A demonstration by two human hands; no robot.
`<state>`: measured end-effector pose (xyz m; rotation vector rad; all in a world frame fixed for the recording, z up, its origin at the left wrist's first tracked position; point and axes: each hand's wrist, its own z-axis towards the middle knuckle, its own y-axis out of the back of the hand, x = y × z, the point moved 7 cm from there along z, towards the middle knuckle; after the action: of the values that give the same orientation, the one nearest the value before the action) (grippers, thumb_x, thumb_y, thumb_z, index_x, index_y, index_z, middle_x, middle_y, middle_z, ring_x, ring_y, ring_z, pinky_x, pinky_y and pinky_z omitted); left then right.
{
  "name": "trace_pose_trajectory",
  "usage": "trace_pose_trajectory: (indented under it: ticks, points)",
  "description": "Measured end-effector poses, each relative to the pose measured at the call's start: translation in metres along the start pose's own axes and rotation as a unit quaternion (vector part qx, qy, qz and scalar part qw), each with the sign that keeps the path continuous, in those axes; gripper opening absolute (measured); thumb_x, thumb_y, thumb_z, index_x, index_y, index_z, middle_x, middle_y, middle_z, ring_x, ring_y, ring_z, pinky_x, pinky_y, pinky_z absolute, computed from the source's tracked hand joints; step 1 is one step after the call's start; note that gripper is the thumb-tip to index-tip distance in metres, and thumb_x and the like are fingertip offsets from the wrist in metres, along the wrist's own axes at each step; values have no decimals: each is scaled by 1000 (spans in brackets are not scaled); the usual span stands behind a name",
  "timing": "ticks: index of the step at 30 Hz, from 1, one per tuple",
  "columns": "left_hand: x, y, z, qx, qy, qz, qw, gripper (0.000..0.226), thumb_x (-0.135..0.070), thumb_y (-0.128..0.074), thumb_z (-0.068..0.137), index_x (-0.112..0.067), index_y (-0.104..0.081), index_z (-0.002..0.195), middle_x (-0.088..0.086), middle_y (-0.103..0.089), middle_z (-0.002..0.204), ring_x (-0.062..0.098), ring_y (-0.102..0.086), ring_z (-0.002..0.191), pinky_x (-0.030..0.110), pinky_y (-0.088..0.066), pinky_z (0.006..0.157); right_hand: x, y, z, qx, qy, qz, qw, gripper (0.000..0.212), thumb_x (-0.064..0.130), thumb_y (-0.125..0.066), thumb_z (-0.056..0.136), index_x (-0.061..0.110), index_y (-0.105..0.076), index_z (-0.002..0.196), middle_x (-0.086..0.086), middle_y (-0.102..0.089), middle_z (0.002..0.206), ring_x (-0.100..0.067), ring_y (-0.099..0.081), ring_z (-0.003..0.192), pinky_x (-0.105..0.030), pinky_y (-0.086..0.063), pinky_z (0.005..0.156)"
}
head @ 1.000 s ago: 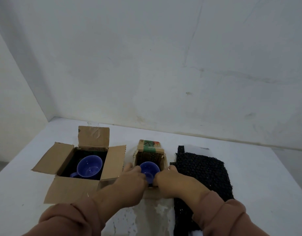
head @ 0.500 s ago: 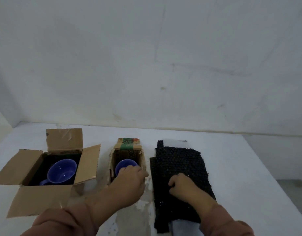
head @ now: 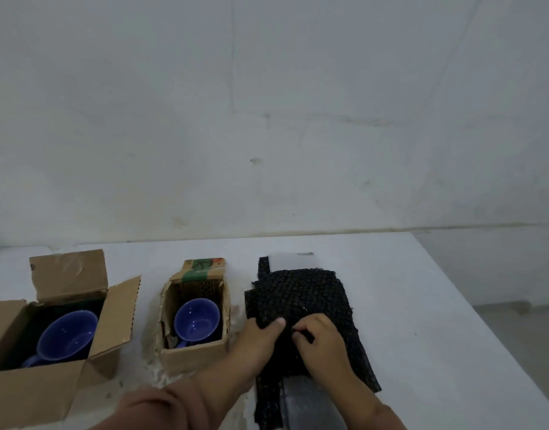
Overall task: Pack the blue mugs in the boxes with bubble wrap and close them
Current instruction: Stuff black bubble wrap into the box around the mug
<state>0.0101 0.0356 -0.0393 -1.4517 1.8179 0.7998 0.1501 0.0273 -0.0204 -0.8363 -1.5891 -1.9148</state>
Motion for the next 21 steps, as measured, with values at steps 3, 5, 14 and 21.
trace_pose_trajectory:
  ticks: [3, 5, 14, 21]
  points:
    - [-14, -1, 0, 7, 21, -165, 986, 24, -18, -60, 91, -9, -62, 114, 14, -70, 105, 29, -67, 94, 39, -56, 76, 24, 2, -7, 14, 102, 24, 994, 8, 27, -60, 73, 24, -67, 77, 25, -50, 87, 5, -50, 94, -4, -34, 84]
    - [-35, 11, 1, -37, -66, -124, 989, 39, 0, -57, 88, -10, -54, 125, 14, -67, 113, 29, -65, 100, 43, -55, 85, 35, 5, -8, 34, 120, 33, 992, 16, 36, -59, 73, 23, -68, 77, 23, -51, 90, 11, -47, 98, -4, -33, 87]
    - [-100, 82, -41, -36, -242, -99, 964, 81, 2, -56, 90, -52, -24, 142, 6, -38, 151, 25, -43, 134, 47, -40, 107, 12, 8, 24, 56, -279, 477, 832, 11, 7, -56, 89, 14, -47, 89, -8, -59, 97, -23, -58, 88, -36, -45, 76]
    - [-116, 156, -81, -164, -280, 74, 943, 42, -14, -53, 95, -41, -52, 128, -4, -57, 131, 14, -60, 103, 25, -43, 81, 94, 23, 55, 66, -103, 367, 922, 45, -6, -55, 86, 30, -59, 112, 4, -53, 126, -16, -50, 116, -35, -45, 98]
